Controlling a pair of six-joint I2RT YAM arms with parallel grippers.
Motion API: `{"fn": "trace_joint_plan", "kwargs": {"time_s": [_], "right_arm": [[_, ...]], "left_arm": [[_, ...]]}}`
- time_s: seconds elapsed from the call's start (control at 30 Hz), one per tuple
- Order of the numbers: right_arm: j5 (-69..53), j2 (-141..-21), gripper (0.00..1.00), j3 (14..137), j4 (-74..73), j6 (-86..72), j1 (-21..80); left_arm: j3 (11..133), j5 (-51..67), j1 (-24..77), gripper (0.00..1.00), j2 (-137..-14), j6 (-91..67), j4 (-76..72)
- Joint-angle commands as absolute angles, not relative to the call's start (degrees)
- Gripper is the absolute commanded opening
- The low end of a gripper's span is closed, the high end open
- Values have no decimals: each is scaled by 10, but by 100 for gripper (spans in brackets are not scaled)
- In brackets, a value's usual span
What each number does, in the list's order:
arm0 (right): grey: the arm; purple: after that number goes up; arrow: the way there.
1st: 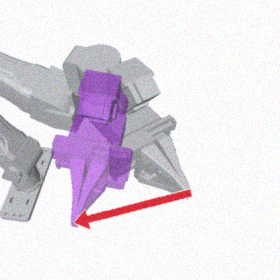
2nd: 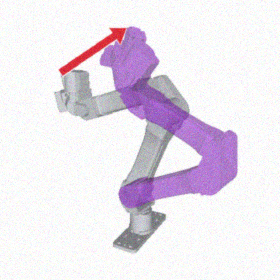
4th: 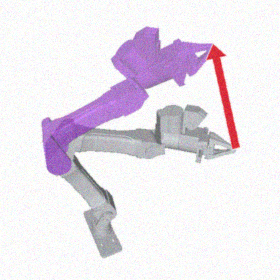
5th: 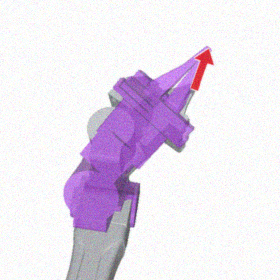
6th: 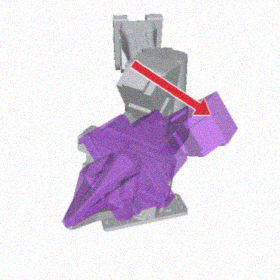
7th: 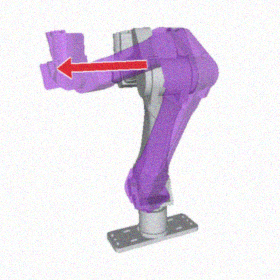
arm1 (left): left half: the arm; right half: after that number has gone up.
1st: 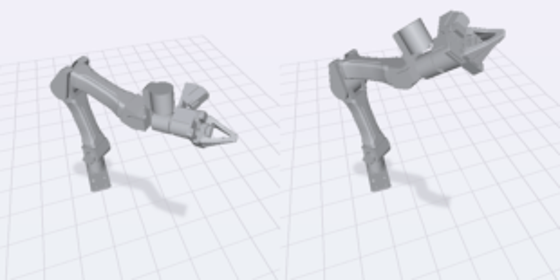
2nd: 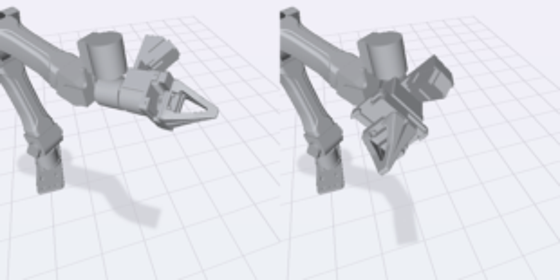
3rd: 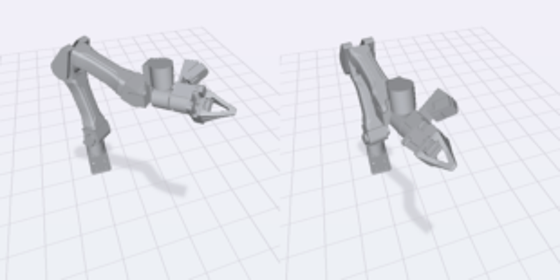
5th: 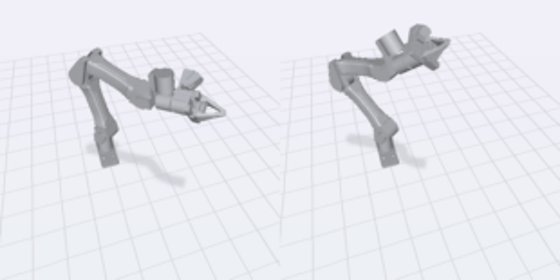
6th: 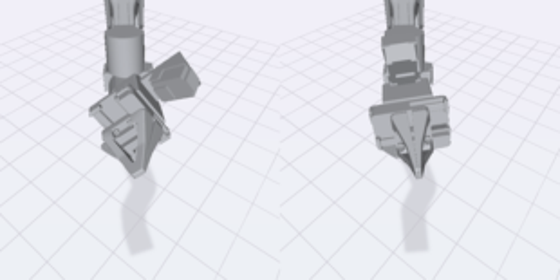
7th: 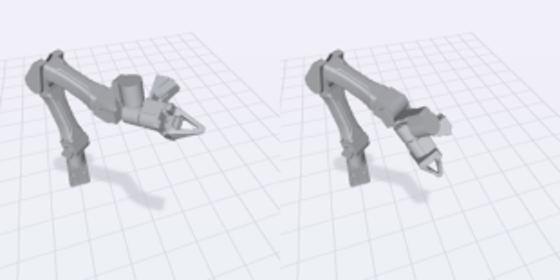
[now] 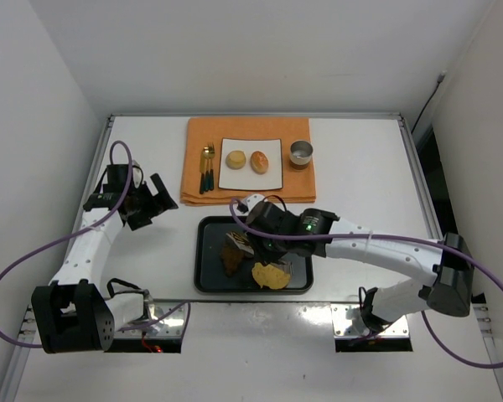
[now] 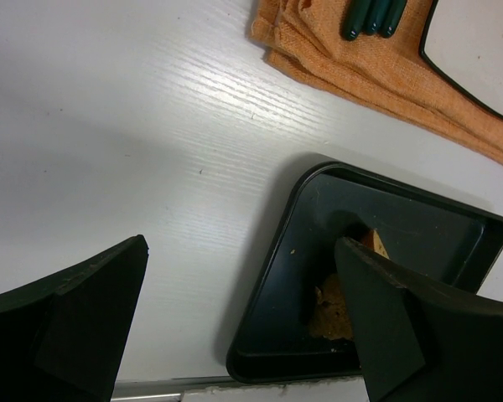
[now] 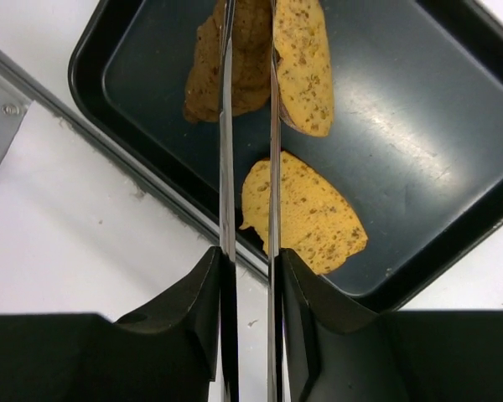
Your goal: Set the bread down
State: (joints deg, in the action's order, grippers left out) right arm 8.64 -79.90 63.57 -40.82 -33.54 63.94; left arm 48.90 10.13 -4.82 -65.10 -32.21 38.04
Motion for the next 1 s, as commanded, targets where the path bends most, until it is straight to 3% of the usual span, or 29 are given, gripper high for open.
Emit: {"fn": "trace_joint_plan", "kwargs": {"time_s": [0.0,0.6,0.97], "right_arm": [[128,-778,20,678,-404,-348,642],[168,-796,17,729,-374,-364,642],[281,-852,15,805,-370,-359,592]], "left_arm": [[490,111,-54,100,-635,-328,369],[501,111,-54,100,-641,-323,369],[511,111,-54,100,-641,-323,369]]}}
